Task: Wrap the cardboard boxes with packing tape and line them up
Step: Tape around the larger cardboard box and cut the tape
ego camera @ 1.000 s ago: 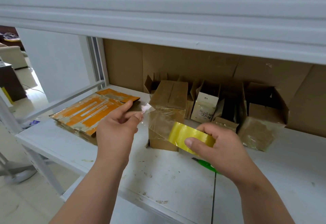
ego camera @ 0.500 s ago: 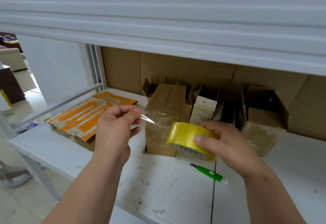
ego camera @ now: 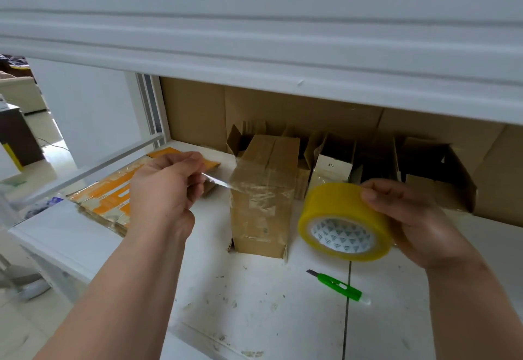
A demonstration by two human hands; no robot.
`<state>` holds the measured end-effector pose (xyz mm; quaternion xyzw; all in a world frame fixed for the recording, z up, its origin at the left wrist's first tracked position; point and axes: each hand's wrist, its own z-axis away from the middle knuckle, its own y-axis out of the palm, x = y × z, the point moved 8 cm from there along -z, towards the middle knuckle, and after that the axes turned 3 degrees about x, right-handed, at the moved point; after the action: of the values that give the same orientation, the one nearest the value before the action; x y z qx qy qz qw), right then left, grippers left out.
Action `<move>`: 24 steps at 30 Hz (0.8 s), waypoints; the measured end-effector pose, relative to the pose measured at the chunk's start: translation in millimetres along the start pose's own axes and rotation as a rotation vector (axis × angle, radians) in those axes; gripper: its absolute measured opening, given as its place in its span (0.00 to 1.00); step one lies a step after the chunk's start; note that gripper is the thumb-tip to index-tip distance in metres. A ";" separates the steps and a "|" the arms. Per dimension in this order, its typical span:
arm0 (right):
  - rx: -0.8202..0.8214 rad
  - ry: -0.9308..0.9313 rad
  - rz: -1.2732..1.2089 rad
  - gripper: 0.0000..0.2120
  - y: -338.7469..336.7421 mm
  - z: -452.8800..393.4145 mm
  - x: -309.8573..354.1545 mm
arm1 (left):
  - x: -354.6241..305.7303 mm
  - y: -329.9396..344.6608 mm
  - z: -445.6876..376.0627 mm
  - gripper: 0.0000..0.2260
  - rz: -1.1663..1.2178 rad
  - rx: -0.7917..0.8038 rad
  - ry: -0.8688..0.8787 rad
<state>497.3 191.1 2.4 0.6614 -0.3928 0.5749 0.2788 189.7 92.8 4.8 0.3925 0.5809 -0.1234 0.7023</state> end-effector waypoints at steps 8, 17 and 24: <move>-0.287 0.123 0.125 0.20 -23.3 -25.4 6.5 | 9.0 10.3 -22.6 0.05 -0.086 -0.009 0.010; -0.316 0.227 0.201 0.09 -24.0 -50.3 -5.3 | 33.3 -2.2 -41.5 0.04 -0.112 -0.049 -0.090; -0.306 0.245 0.215 0.07 -23.7 -49.1 -8.9 | 38.6 -2.9 -45.1 0.04 -0.143 -0.028 -0.099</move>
<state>490.4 245.9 4.6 0.4909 -0.5070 0.6110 0.3588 166.8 133.2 -32.3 0.3337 0.5739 -0.1844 0.7248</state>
